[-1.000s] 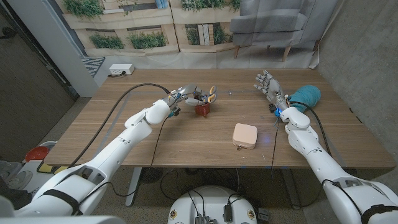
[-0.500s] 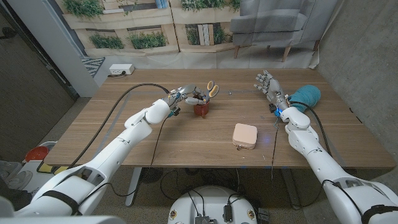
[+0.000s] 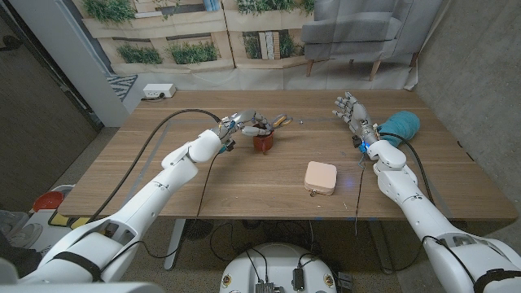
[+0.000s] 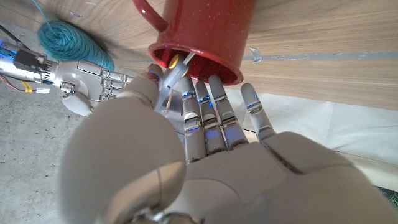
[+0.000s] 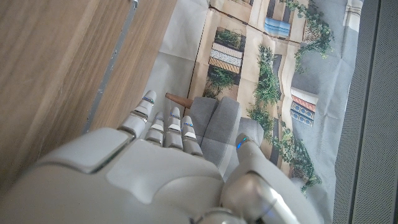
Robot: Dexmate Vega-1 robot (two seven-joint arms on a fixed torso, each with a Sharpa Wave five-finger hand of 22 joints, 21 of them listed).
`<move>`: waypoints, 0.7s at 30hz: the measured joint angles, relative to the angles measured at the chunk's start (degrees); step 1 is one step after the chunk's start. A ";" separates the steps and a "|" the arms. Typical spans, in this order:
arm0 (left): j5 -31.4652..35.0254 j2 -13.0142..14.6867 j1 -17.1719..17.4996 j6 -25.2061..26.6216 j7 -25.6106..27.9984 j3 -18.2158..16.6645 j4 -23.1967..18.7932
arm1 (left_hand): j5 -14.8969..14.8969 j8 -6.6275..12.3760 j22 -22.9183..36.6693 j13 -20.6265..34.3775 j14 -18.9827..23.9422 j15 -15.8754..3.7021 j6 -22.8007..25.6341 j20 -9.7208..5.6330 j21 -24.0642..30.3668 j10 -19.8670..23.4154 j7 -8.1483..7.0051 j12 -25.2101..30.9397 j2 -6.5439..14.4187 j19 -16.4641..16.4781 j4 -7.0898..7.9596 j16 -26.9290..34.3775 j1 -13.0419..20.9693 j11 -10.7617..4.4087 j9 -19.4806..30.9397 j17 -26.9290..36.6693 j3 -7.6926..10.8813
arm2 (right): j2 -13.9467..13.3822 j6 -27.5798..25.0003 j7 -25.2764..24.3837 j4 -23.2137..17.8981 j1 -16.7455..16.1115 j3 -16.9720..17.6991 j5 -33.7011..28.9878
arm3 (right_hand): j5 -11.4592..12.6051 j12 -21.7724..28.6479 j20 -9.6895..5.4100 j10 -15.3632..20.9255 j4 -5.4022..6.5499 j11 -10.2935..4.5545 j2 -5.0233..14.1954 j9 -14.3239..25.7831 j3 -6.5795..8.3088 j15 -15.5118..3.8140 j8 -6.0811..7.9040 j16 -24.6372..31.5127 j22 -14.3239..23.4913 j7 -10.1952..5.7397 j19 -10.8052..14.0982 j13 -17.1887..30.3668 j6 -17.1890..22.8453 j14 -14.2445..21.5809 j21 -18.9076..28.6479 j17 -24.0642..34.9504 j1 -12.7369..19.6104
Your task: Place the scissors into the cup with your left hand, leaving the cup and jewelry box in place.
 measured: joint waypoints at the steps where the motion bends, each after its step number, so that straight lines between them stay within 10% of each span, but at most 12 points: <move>1: 0.00 0.00 0.02 0.00 0.01 -0.02 -0.03 | 0.00 0.00 0.00 -0.06 -0.09 0.09 -0.47 0.02 0.00 0.00 -0.13 -0.29 -0.07 -0.02 0.01 0.00 -0.07 0.00 -0.01 -0.07 -0.22 | 0.00 0.00 0.00 -0.01 0.00 0.00 0.00 | 0.00 0.00 0.00 0.00 0.00 0.00 0.00 0.00 0.00 0.00 0.00 0.00 0.00 0.00 0.00 0.00 0.00 0.00 0.00 0.00 0.00; 21: -0.19 0.23 1.65 -0.07 0.47 -1.17 -2.33 | -0.45 -0.46 0.80 -0.44 -6.55 2.73 -14.29 1.04 0.00 -6.95 -0.65 -3.59 -0.92 -1.02 0.39 -1.63 -2.12 2.06 -2.05 -1.31 -2.60 | -0.21 -0.27 -0.25 -1.14 -0.60 -0.05 0.08 | 0.00 0.00 0.00 0.00 0.00 0.00 -0.16 0.00 0.00 0.00 0.00 0.00 0.00 0.00 0.00 0.00 0.00 0.00 0.00 0.00 -0.15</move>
